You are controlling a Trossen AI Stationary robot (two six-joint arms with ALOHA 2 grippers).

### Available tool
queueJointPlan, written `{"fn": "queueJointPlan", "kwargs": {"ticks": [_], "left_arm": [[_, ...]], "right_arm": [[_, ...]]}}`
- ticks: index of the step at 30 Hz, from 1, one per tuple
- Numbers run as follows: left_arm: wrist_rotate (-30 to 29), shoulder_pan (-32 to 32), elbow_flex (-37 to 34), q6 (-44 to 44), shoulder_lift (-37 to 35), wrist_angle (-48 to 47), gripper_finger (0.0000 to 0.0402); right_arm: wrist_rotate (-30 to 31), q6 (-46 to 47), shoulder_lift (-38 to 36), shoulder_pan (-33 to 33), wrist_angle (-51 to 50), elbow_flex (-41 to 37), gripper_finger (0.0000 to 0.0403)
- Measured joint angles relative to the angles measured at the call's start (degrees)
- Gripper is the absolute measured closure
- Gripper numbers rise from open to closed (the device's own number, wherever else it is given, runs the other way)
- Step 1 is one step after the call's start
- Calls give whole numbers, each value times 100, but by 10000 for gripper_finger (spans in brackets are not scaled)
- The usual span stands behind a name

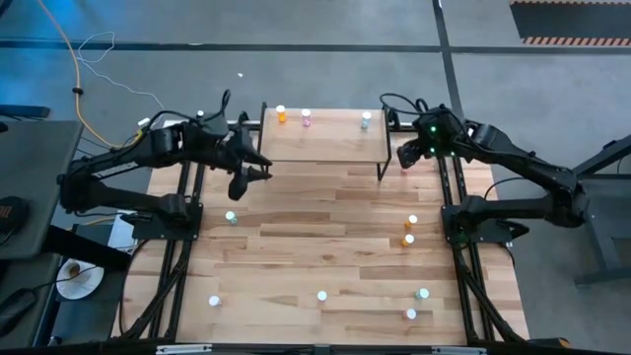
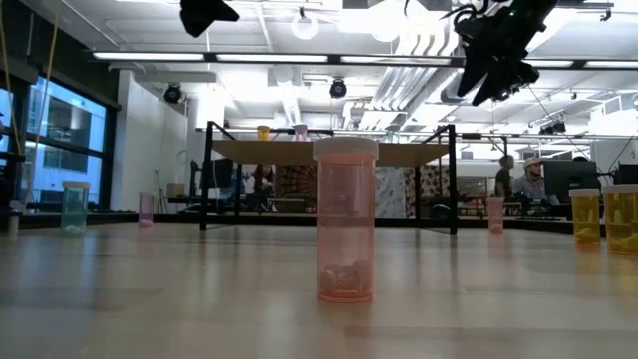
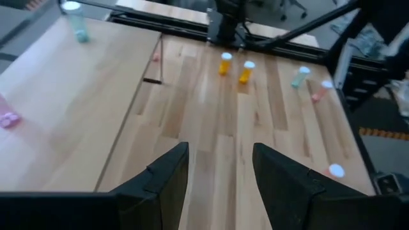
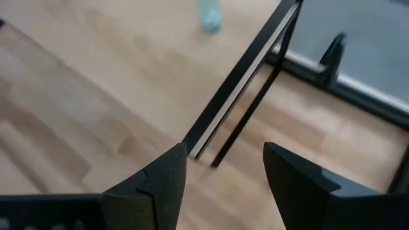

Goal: Pick and place medicine bottles onto shelf by color
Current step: Put the top pink pill bottle on the shelf

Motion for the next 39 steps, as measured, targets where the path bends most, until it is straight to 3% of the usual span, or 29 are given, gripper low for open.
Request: {"fn": "queueJointPlan", "kwargs": {"ticks": [7, 23, 28, 32, 39], "left_arm": [[-269, -188, -159, -5, -154, 64, 238], [-224, -213, -161, -49, -148, 111, 238], [-223, -213, -161, -156, -145, 98, 238], [-222, -213, -161, -162, -143, 75, 238], [-217, -215, -161, -160, -143, 71, 238]], "right_arm": [[-335, 844, -99, 855, -370, 0, 202], [-582, 3274, -182, 3715, -673, 0, 202], [-82, 4257, -165, 4755, -671, 0, 202], [690, 4942, -124, 5467, -699, 0, 202], [1977, 5209, 59, 5731, -1160, 0, 203]]}}
